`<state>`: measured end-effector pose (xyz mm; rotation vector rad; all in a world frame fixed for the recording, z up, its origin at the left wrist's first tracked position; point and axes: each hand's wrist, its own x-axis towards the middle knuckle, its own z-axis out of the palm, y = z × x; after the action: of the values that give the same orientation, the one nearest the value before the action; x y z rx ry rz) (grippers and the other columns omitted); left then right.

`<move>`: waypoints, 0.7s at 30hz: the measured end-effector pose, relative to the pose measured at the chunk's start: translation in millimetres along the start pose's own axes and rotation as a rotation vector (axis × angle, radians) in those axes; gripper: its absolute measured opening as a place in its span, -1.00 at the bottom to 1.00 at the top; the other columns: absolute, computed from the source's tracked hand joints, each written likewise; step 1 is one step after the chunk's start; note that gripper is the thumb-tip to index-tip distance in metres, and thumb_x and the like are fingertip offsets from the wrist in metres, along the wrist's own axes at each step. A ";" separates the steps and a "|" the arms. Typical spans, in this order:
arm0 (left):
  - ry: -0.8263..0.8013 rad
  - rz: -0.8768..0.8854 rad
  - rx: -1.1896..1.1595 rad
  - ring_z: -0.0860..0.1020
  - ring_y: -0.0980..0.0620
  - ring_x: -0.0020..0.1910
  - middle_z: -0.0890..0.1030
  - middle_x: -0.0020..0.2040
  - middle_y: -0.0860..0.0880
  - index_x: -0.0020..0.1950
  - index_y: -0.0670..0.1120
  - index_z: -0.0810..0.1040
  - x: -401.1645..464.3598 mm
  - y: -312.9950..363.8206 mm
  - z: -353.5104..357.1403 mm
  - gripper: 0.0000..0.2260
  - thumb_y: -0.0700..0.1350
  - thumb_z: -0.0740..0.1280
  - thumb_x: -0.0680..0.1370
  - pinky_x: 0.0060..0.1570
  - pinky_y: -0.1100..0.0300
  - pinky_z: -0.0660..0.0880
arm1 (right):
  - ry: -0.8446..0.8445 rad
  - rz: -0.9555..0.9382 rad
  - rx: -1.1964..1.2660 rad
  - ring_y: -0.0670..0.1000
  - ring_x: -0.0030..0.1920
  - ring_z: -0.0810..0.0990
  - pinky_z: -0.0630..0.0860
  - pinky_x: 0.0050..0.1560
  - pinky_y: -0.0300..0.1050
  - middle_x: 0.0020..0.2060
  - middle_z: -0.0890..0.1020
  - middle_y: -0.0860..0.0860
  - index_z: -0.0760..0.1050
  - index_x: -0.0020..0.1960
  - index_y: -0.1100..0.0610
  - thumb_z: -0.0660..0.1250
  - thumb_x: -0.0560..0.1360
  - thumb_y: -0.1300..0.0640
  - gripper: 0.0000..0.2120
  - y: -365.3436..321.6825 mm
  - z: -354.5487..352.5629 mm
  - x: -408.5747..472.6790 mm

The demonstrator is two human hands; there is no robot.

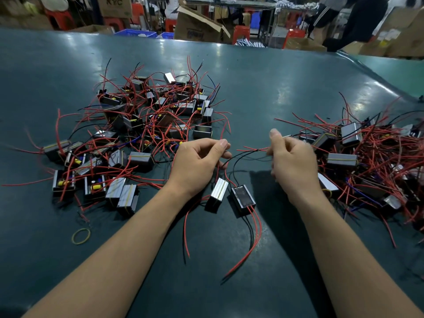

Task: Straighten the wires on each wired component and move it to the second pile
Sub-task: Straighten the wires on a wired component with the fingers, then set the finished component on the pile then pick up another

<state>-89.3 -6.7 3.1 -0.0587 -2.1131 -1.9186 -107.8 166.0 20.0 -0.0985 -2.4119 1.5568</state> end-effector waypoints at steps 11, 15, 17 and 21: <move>0.069 0.033 0.090 0.56 0.15 -0.42 0.66 -0.34 0.04 -0.03 -0.15 0.66 1.5 -4.0 0.4 -0.89 -0.15 0.36 0.57 -0.31 0.26 0.51 | -0.489 -0.272 -0.427 -0.19 -0.45 0.43 0.26 -0.44 -0.33 -0.52 0.50 -0.16 0.54 -0.33 0.02 0.40 0.48 -0.13 -0.70 -7.6 9.7 -19.7; 0.058 0.077 0.164 0.57 0.17 -0.39 0.66 -0.34 0.06 -0.03 -0.08 0.65 0.1 -5.8 2.1 -0.91 -0.11 0.36 0.58 -0.24 0.22 0.51 | -0.618 -0.257 -0.454 -0.14 -0.35 0.51 0.43 -0.28 -0.16 -0.38 0.62 -0.09 0.61 -0.23 0.02 0.37 0.51 -0.06 -0.79 -9.5 2.5 -17.9; 0.063 0.127 0.221 0.61 0.17 -0.34 0.66 -0.33 0.06 -0.02 -0.06 0.65 -1.5 -6.7 2.6 -0.91 -0.11 0.35 0.59 -0.23 0.20 0.55 | -0.643 -0.266 -0.466 -0.10 -0.33 0.50 0.46 -0.25 -0.12 -0.34 0.62 -0.04 0.67 -0.13 0.01 0.39 0.50 -0.07 -0.82 -12.1 -0.1 -19.2; 0.036 0.170 0.273 0.65 0.03 -0.30 0.65 -0.31 0.06 0.02 -0.02 0.63 -4.0 -8.9 2.6 -0.89 -0.05 0.32 0.60 -0.15 -0.01 0.61 | -0.612 -0.264 -0.467 -0.18 -0.47 0.44 0.32 -0.41 -0.26 -0.49 0.53 -0.12 0.64 -0.23 -0.03 0.42 0.48 -0.02 -0.86 -16.1 -0.4 -20.3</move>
<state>-88.0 -4.6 -6.7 -0.1404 -2.2455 -1.5138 -86.7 155.6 30.9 0.6718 -3.0462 0.9735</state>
